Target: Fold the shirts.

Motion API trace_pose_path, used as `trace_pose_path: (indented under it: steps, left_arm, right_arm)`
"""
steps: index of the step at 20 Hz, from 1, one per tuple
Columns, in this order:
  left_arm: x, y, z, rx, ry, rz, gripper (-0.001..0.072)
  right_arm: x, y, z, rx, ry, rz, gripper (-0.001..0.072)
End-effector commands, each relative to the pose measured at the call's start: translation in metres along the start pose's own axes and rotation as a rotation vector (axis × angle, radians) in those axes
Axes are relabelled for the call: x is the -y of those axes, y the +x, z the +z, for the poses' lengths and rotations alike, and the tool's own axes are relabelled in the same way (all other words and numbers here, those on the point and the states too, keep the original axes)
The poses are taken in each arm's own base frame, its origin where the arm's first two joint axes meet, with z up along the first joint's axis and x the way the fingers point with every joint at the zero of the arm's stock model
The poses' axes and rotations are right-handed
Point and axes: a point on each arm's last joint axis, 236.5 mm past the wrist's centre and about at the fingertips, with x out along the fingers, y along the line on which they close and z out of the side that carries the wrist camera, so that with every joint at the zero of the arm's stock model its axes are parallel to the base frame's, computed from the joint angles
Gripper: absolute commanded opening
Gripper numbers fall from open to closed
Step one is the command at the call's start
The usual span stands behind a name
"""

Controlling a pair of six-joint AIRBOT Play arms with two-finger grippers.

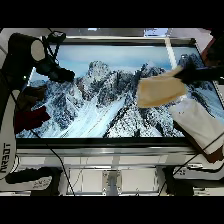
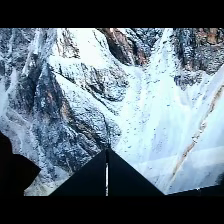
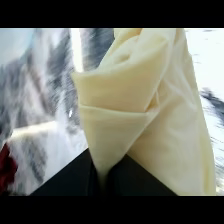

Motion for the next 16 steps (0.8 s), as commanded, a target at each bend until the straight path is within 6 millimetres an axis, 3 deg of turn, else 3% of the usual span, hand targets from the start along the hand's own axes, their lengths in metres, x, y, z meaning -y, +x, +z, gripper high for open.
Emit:
trace_pose_path:
  steps: [1,4,6,16]
  left_arm:
    - [0.022,-0.001,0.0,0.0,-0.006,-0.096,0.0007]
    - [0.031,-0.002,0.0,0.0,-0.007,-0.134,0.0007]
    - [0.031,-0.002,0.0,0.001,-0.007,-0.134,0.0008]
    - [0.032,-0.002,-0.01,-0.041,-0.005,-0.134,0.0007]
  right_arm:
    - [0.068,-0.11,-0.009,0.12,0.183,-0.143,0.0027]
    - [0.099,-0.176,-0.016,0.26,0.29,-0.186,0.0026]
    - [0.11,-0.2,-0.023,0.308,0.338,-0.189,0.0026]
    - [0.178,-0.25,-0.075,0.302,0.512,-0.451,0.0026]
